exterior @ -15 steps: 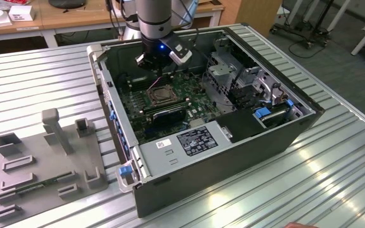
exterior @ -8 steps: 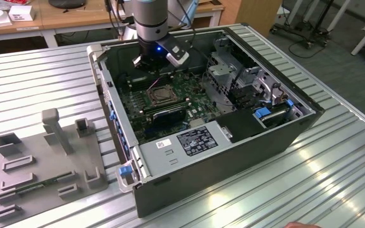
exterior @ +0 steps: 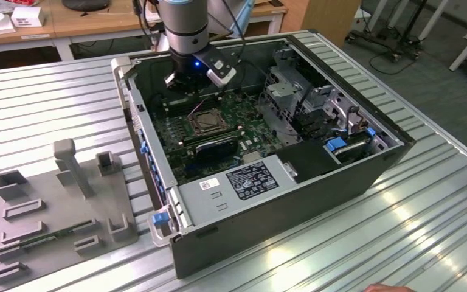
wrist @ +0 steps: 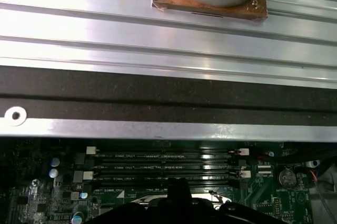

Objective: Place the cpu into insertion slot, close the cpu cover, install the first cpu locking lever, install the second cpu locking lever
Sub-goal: 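Install the second cpu locking lever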

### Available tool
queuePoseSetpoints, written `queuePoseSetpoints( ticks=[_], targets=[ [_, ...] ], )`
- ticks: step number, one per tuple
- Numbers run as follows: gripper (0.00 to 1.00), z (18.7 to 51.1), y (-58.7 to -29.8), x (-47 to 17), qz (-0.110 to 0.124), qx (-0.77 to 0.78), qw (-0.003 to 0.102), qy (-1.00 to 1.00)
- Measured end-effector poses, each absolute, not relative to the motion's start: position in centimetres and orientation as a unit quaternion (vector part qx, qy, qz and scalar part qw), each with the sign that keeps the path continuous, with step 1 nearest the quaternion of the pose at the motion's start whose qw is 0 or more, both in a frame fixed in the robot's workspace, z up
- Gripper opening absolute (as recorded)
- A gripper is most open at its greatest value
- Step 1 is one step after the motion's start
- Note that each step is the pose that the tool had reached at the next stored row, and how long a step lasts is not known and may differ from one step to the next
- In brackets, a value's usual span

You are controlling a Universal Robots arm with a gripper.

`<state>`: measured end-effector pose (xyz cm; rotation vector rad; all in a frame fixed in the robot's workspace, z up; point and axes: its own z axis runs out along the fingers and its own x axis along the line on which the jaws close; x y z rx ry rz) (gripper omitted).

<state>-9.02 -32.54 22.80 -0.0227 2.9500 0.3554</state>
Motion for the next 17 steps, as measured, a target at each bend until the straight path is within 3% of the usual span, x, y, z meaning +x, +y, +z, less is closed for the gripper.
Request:
queuePoseSetpoints(
  ticks=[4,17],
  targets=[
    [0.11,22.78,-32.64,-8.94,0.135,-0.005,0.072,0.988],
    [0.11,22.73,-33.11,-8.41,0.140,0.001,0.064,0.988]
  ],
)
